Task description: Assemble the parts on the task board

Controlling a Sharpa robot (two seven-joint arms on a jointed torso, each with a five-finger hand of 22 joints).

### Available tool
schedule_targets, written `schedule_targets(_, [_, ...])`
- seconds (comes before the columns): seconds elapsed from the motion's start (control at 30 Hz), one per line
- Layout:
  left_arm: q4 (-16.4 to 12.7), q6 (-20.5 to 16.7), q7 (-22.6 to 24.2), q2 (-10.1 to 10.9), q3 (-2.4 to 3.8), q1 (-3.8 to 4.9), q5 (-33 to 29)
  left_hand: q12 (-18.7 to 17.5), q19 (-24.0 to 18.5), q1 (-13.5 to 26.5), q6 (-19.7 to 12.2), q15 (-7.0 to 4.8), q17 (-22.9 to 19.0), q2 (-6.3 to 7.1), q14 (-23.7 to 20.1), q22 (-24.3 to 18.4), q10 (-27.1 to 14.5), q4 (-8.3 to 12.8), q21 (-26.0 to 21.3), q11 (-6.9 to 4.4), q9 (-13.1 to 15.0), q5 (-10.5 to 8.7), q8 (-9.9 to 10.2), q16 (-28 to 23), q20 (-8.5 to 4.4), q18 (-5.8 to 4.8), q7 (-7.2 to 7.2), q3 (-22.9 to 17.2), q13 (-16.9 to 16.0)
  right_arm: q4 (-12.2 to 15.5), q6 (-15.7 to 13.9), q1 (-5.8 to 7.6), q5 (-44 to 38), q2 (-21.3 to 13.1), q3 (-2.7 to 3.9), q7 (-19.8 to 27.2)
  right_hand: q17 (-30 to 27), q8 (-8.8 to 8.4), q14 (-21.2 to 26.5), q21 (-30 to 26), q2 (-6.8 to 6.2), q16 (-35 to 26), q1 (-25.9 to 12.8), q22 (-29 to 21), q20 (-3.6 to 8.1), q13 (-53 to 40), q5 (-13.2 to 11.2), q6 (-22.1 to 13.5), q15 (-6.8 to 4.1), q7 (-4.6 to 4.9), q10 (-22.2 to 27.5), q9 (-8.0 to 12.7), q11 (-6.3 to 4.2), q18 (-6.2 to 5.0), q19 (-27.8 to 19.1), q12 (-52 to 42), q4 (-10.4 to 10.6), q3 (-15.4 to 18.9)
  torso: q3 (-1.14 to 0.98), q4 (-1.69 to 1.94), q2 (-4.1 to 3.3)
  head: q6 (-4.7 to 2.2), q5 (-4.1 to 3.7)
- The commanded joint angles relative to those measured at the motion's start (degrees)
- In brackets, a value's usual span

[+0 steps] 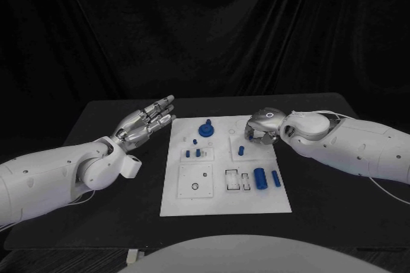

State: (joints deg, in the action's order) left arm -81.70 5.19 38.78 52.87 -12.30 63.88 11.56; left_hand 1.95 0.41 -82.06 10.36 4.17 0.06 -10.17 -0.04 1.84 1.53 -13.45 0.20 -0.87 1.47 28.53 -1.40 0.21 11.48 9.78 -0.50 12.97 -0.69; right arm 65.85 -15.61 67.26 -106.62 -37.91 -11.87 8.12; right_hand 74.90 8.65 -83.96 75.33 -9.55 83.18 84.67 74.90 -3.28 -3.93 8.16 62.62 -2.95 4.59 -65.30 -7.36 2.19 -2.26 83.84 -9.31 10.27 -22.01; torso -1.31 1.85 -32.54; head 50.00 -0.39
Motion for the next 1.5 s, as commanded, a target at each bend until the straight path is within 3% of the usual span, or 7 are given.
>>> schedule_targets(0.03, [0.00,0.71,5.60,-0.10,0.06,-0.15,-0.48,0.24,0.07,-0.49,0.33,0.66,-0.06,-0.08,0.04,0.18,0.07,0.39,0.30,0.48,0.07,0.41,-0.23,-0.21,0.62,0.55,0.08,-0.05,-0.08,-0.41,-1.44,-0.28,-0.14,0.15,-0.01,0.83,0.48,0.72,-3.27,-0.24,0.82,-0.42,0.73,10.78,0.53,-0.09,0.98,0.84,-0.59,0.06,-0.80,-0.63,-0.01,-1.02,1.30,0.21,-1.15,-0.48,-0.01,-0.03,0.04,0.00,0.15])
schedule_targets(0.33, [0.21,1.40,4.86,-0.14,0.06,-0.47,-0.48,0.55,0.44,-0.79,0.48,1.69,-0.06,-0.24,0.04,0.90,0.20,0.99,0.53,1.04,0.08,1.42,-0.23,-0.21,1.55,0.57,0.20,-0.14,-0.13,-0.64,-3.45,-0.32,-0.14,-0.01,-0.01,1.30,0.48,2.54,-3.21,-0.47,2.16,-0.49,1.84,10.73,0.63,-0.23,1.00,2.44,-0.58,0.49,-3.52,-2.69,-0.17,-1.03,1.15,-0.22,-3.33,-1.15,0.02,-0.01,0.01,0.00,0.54])
schedule_targets(0.53, [0.37,1.79,4.47,-0.22,0.06,-0.73,-0.48,0.62,0.56,-0.92,0.56,1.89,-0.06,-0.17,0.05,1.07,0.21,1.29,0.60,1.09,0.09,2.03,-0.25,-0.20,1.85,0.56,0.29,-0.15,-0.14,-0.26,-4.78,-0.15,-0.14,-0.48,-0.01,1.26,0.62,2.67,-3.22,-0.47,2.15,-0.43,1.70,10.74,0.50,-0.19,0.56,2.41,-0.35,0.57,-3.80,-3.00,-0.13,-1.01,1.12,-0.13,-3.53,-1.05,0.01,-0.01,0.02,0.00,0.73])
schedule_targets(0.77, [0.67,2.22,3.83,-0.32,0.06,-0.92,-0.48,0.56,0.58,-0.98,0.58,1.93,-0.06,-0.18,0.05,1.08,0.15,1.41,0.61,0.97,0.10,2.26,-0.25,-0.20,1.95,0.56,0.42,-0.17,-0.12,1.00,-6.39,1.62,-0.14,-1.36,-0.01,0.80,0.76,2.71,-3.24,-0.52,2.05,-0.36,1.53,10.73,0.35,-0.15,0.12,2.32,-0.09,0.61,-3.96,-3.21,-0.13,-1.00,1.08,-0.01,-3.60,-0.93,0.03,-0.05,0.11,0.00,0.93])
schedule_targets(1.17, [1.06,3.00,2.81,-0.53,0.06,-1.23,-0.48,0.46,0.74,-1.09,0.56,2.19,-0.03,-0.25,0.08,1.33,0.01,1.67,0.70,0.75,0.09,2.55,-0.24,-0.16,2.28,0.56,0.71,-0.24,-0.08,6.79,-7.29,6.73,-0.14,-3.74,-0.01,-1.32,1.03,2.44,-3.27,-0.40,1.96,-0.22,1.42,10.77,-0.41,-0.09,-0.21,1.75,1.02,1.14,-4.54,-3.50,0.24,-0.89,1.06,0.27,-3.75,-1.01,0.05,-0.01,0.07,0.00,1.17])
schedule_targets(1.33, [1.10,3.06,2.70,-0.61,0.06,-1.32,-0.48,0.47,0.66,-1.03,0.56,2.24,-0.05,-0.30,0.05,1.10,0.00,1.65,0.63,0.79,0.09,2.44,-0.24,-0.19,2.33,0.55,0.73,-0.23,-0.08,10.07,-6.55,7.84,-0.14,-4.53,-0.01,-2.34,1.03,2.30,-3.26,-0.36,1.95,-0.22,1.61,10.79,-0.63,-0.07,-0.09,1.55,1.25,1.40,-4.69,-3.53,0.45,-0.89,1.06,0.38,-3.93,-1.18,0.08,-0.02,0.12,0.00,1.52])
schedule_targets(1.5, [1.06,2.77,2.90,-0.46,0.06,-1.38,-0.48,0.51,0.29,-0.76,0.58,2.00,-0.06,-0.41,0.04,0.23,-0.03,1.58,0.35,0.95,0.10,2.26,-0.24,-0.21,2.04,0.47,0.78,-0.15,-0.09,15.08,-3.59,8.24,-0.14,-5.25,-0.01,-3.80,1.05,2.02,-3.24,-0.41,1.76,-0.20,1.68,10.77,-0.89,-0.01,0.18,1.16,1.51,1.77,-4.67,-3.53,0.77,-0.91,1.02,0.64,-4.09,-1.32,0.11,-0.06,0.18,0.00,2.21])
